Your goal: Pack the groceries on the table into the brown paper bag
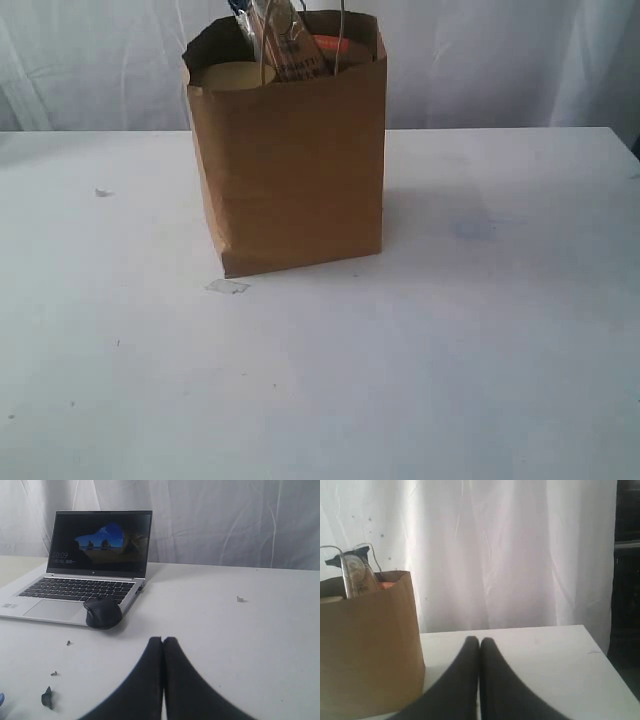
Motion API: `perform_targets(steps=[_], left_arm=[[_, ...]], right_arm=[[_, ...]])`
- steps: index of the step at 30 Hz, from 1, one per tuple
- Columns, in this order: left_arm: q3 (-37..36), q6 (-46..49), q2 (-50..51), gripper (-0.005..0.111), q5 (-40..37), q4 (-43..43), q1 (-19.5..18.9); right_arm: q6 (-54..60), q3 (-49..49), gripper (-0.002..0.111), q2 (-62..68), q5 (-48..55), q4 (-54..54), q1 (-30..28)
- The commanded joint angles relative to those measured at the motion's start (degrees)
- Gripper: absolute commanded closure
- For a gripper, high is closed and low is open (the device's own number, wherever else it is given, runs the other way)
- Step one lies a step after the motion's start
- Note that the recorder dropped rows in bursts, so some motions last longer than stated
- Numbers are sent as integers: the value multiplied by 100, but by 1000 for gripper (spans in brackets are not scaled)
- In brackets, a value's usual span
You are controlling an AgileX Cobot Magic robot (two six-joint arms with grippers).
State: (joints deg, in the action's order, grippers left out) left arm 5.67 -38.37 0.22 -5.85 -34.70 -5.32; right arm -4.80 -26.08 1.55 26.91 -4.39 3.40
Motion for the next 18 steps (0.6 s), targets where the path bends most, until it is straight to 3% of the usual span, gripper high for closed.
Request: perform_targets(steps=[1,6,9,10,13,18], left_arm=[[-27,6,-22,107,30,-31,33],[-27,6,-22,107,28,-31,33],[-27,6,-22,107,33,-31,33],[-27,6,-22,107,33,-31,33],[-27,6,-22,107,22,-31,33],[-27,6,-22,107,33,-31,33]], right_arm=[[-12,21,108,-155,81,131,18],[10,723,108,-155,-1095,253,-47],[-388,2347,108,-155,-2860,266,-247],[-428,2608,108,-155,-2983,266,-260],[-428,2608,108,-155,-928,390,-285],[-428,2608,108,-155,-692,439,-285]])
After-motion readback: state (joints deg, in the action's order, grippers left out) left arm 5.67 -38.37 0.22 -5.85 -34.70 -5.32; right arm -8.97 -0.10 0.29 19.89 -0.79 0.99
